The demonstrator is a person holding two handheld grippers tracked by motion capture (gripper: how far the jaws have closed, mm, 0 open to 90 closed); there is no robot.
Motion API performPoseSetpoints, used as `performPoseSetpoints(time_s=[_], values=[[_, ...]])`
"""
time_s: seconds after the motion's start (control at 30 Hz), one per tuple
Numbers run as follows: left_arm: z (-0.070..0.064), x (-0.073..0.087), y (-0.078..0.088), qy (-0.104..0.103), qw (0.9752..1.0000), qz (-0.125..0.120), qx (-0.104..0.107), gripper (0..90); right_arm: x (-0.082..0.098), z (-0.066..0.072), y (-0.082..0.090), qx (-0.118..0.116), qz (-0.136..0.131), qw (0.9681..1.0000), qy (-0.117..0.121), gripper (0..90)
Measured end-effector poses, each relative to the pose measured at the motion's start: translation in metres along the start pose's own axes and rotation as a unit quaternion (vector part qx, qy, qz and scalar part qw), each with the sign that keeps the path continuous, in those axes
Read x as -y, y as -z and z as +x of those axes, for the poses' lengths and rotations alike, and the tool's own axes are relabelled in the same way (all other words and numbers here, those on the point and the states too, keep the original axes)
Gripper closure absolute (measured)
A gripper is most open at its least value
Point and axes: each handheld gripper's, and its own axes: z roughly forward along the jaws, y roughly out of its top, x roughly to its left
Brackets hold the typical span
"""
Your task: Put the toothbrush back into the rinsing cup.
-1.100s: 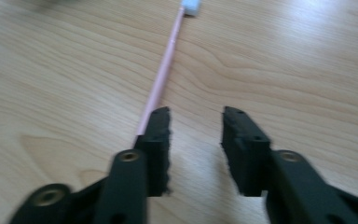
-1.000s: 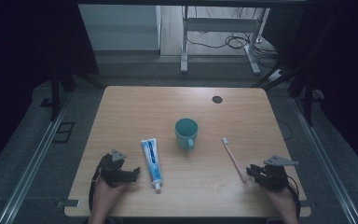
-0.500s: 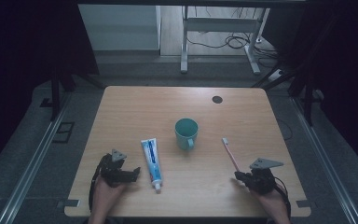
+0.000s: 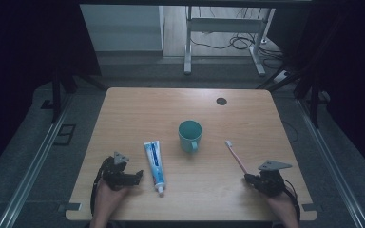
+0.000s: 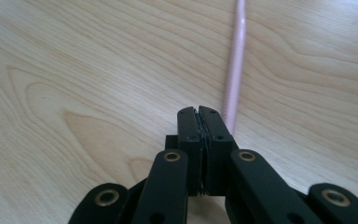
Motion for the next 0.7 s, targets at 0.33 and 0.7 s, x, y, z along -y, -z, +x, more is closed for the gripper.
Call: performPoseSetpoints(time_s=[0.33,0.7], values=[[0.000,0.000,0.000,0.000,1.0000,0.000,0.000,2.7,0.005,-0.015,0.006,0.016,0.003,0.9998,-0.013,87.3],[0.000,0.000,0.000,0.000,1.0000,0.000,0.000,2.7,0.001,-0.013,0.010,0.004,0.002,0.9999,-0.009,77.6]])
